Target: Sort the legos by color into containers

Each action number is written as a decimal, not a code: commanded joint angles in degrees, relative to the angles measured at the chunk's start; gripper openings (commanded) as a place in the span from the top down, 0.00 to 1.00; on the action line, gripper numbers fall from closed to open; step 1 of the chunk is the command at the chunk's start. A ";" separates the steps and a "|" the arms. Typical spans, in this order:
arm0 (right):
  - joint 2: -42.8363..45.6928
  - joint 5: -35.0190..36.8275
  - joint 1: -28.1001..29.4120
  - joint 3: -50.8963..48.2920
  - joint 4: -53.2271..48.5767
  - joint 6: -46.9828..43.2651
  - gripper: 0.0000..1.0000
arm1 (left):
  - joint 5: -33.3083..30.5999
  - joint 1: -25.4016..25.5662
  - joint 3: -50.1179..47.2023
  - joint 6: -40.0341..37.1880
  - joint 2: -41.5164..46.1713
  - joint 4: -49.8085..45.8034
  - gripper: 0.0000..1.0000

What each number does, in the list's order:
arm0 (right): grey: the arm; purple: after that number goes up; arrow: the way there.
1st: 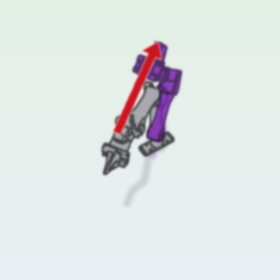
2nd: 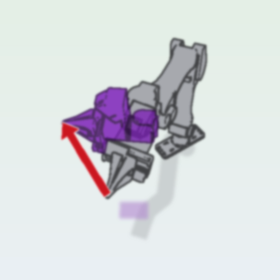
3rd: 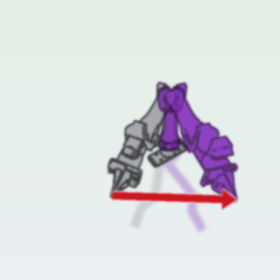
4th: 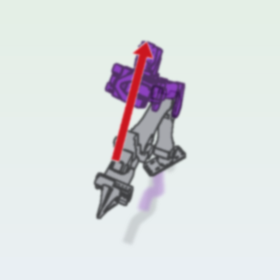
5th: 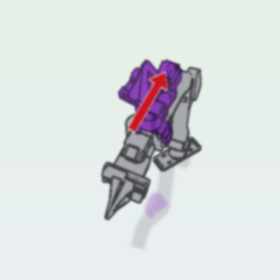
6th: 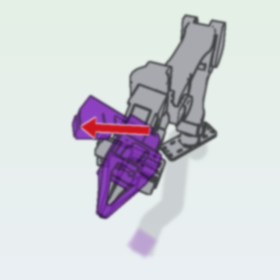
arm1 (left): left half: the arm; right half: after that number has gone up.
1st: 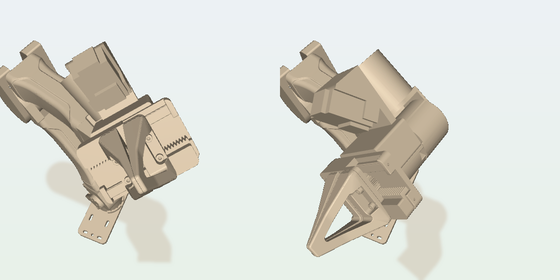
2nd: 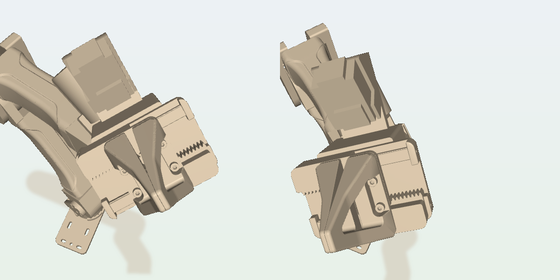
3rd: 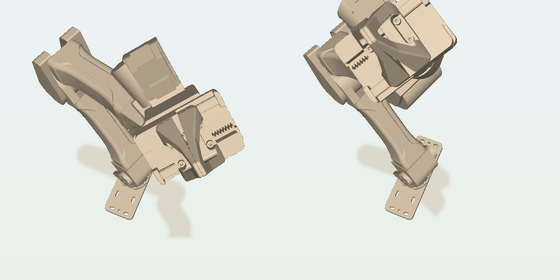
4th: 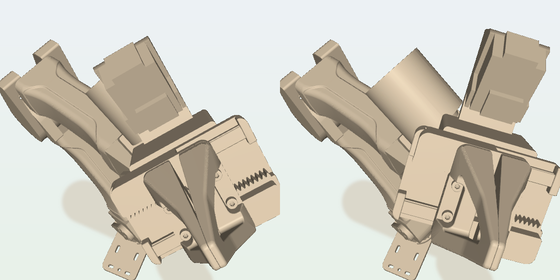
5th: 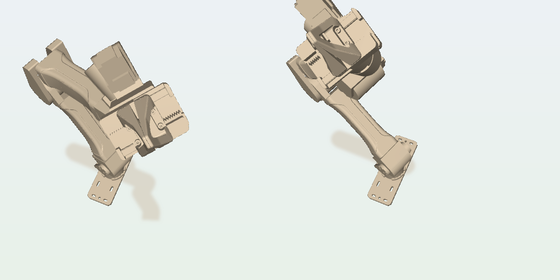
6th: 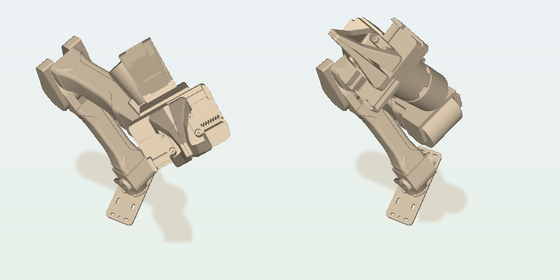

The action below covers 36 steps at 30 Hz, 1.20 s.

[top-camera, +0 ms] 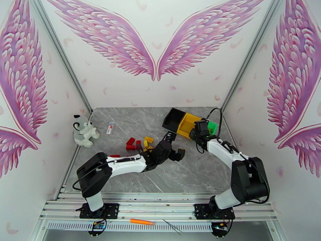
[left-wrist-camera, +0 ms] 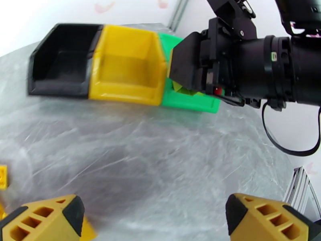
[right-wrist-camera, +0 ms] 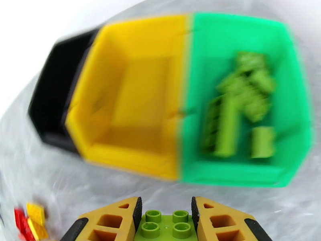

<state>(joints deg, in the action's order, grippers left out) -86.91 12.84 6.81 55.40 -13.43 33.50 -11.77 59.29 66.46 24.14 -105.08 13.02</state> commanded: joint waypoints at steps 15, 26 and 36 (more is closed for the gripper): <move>-7.91 -3.81 -7.10 4.78 2.23 0.57 0.35 | -7.05 0.67 -7.20 -1.14 7.58 0.43 0.01; 5.77 -10.58 4.23 -8.51 8.46 -4.11 0.20 | -16.05 -1.72 -19.75 2.34 18.01 0.45 0.01; 1.56 -10.75 23.14 -10.40 6.36 -4.14 0.20 | -16.43 -8.09 -30.56 9.17 26.22 0.01 0.01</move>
<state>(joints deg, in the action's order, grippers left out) -83.24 2.94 26.13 45.74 -6.17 29.76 -27.09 51.96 38.46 30.41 -81.76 13.56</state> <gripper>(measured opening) 0.793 0.988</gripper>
